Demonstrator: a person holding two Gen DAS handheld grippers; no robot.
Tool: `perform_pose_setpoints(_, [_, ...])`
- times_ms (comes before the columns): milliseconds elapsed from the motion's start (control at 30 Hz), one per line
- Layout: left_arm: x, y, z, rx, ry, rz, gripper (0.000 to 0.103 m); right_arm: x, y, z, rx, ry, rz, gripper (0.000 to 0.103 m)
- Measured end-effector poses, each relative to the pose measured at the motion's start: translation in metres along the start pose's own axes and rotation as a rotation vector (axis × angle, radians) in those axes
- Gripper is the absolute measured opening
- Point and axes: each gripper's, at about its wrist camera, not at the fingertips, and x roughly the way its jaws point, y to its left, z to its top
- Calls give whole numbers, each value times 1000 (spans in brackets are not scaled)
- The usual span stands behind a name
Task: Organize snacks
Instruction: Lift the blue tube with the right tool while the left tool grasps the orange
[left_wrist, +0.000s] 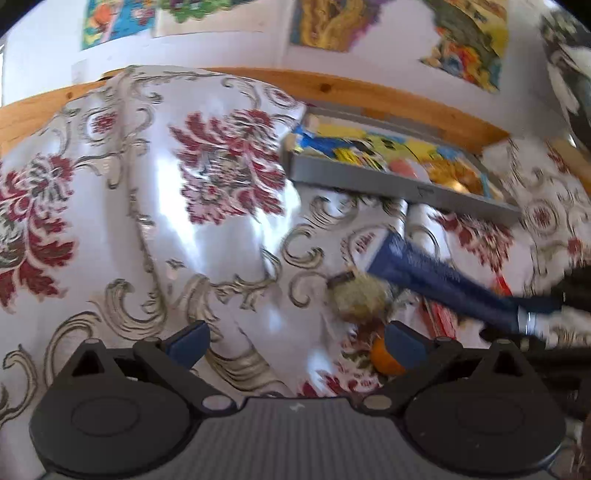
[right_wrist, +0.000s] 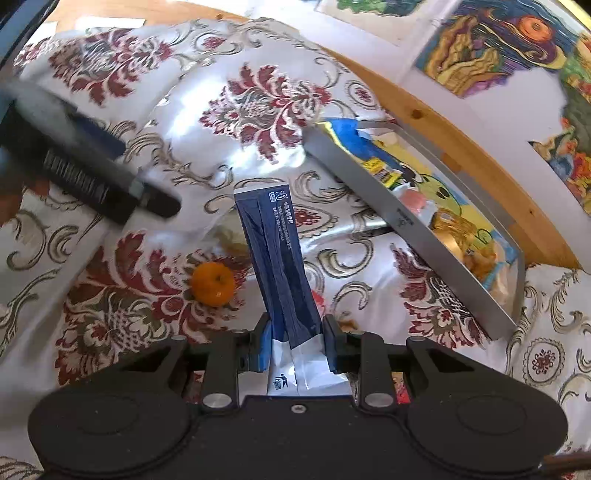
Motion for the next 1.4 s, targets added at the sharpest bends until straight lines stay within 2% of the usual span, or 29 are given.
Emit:
perform_pose_setpoints(233, [17, -32, -10, 162, 16, -38, 102, 0, -3, 3, 23, -9, -7, 29])
perform_pose_setpoints(533, [40, -60, -22, 309, 18, -49, 102, 6, -20, 4, 92, -6, -24, 30])
perform_pose_setpoints(767, [50, -69, -26, 358, 21, -55, 102, 9, -22, 5, 103, -3, -26, 30])
perform_pose_setpoints(1133, [52, -71, -31, 390, 42, -128, 77, 11, -25, 5, 115, -2, -25, 30])
perform_pose_setpoints(1267, [54, -71, -30, 378, 57, -127, 55, 11, -24, 5, 113, -3, -25, 30])
perform_pose_setpoints(1400, [54, -67, -29, 351, 62, -140, 46, 11, -24, 5, 113, -2, -27, 30])
